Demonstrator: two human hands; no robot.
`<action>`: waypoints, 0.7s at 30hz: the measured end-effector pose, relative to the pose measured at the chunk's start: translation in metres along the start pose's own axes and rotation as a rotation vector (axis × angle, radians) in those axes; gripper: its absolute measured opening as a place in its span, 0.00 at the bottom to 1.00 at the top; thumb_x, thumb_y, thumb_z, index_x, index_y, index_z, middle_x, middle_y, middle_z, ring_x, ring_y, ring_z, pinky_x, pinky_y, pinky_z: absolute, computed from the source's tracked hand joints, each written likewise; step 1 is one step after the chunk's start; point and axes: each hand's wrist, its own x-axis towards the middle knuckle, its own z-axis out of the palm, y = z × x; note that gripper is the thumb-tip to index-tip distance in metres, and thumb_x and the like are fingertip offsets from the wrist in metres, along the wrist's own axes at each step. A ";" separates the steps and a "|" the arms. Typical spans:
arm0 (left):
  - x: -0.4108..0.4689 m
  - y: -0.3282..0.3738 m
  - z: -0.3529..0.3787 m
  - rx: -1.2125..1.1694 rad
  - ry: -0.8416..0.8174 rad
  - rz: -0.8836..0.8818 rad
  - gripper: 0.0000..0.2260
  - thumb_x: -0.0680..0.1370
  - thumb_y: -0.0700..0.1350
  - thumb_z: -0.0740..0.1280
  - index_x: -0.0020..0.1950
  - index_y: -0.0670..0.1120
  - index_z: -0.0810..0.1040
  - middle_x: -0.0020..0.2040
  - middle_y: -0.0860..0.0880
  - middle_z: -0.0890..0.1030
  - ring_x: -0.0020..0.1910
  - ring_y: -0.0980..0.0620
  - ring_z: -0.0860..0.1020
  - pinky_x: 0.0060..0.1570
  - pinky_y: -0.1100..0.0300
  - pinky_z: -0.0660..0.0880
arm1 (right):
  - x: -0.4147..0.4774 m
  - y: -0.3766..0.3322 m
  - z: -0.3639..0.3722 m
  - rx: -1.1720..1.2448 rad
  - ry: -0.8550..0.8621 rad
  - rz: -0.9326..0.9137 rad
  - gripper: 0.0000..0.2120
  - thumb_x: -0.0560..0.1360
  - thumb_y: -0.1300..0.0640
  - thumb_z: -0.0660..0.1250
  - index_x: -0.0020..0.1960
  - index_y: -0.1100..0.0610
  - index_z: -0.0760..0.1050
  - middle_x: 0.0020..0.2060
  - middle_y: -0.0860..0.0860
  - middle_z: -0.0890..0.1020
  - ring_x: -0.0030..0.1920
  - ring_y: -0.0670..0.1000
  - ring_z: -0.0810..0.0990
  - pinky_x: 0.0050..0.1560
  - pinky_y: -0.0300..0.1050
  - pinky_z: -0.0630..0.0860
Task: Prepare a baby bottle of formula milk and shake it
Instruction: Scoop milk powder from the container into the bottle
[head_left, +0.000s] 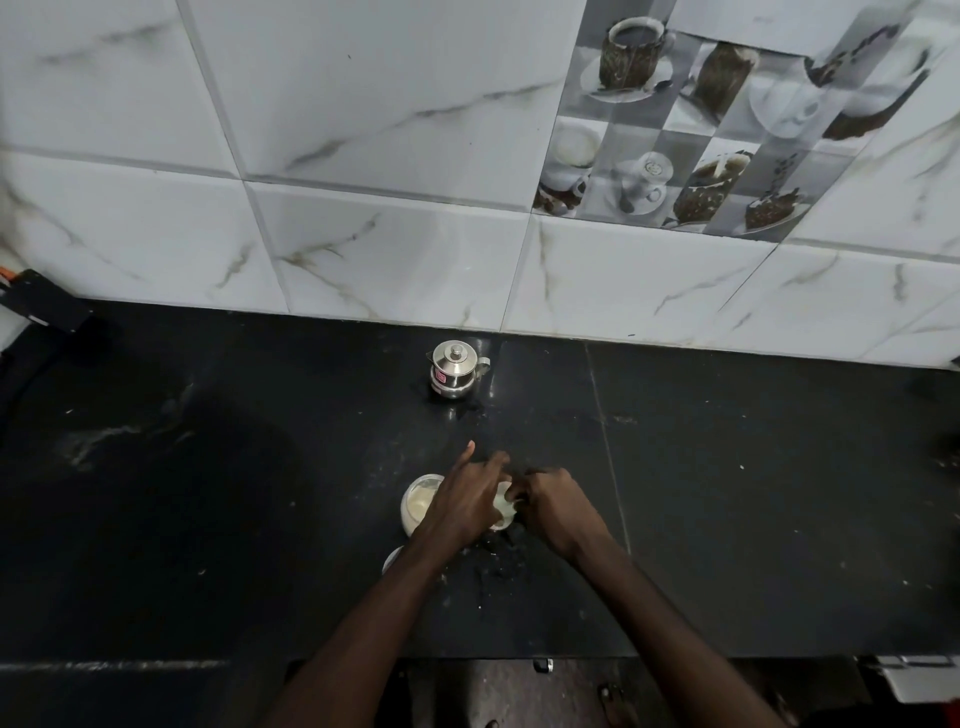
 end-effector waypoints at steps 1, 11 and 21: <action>0.000 0.000 0.000 -0.002 -0.007 0.003 0.38 0.66 0.43 0.80 0.72 0.45 0.66 0.63 0.51 0.84 0.67 0.52 0.78 0.79 0.58 0.43 | -0.001 0.003 0.001 0.018 0.018 -0.004 0.11 0.68 0.61 0.67 0.46 0.52 0.86 0.43 0.50 0.84 0.41 0.51 0.83 0.40 0.45 0.79; -0.002 0.002 -0.003 0.008 0.006 0.005 0.37 0.68 0.43 0.78 0.73 0.45 0.66 0.61 0.53 0.84 0.64 0.52 0.80 0.79 0.57 0.43 | -0.021 0.003 -0.014 0.208 0.238 0.032 0.13 0.67 0.66 0.72 0.41 0.49 0.87 0.29 0.32 0.75 0.36 0.34 0.79 0.37 0.24 0.67; -0.003 0.006 -0.005 0.003 0.018 0.019 0.42 0.67 0.42 0.79 0.78 0.47 0.63 0.62 0.52 0.84 0.63 0.53 0.80 0.77 0.61 0.41 | -0.034 0.028 0.009 0.883 0.203 0.489 0.05 0.74 0.63 0.75 0.46 0.55 0.88 0.39 0.52 0.89 0.45 0.56 0.88 0.52 0.53 0.85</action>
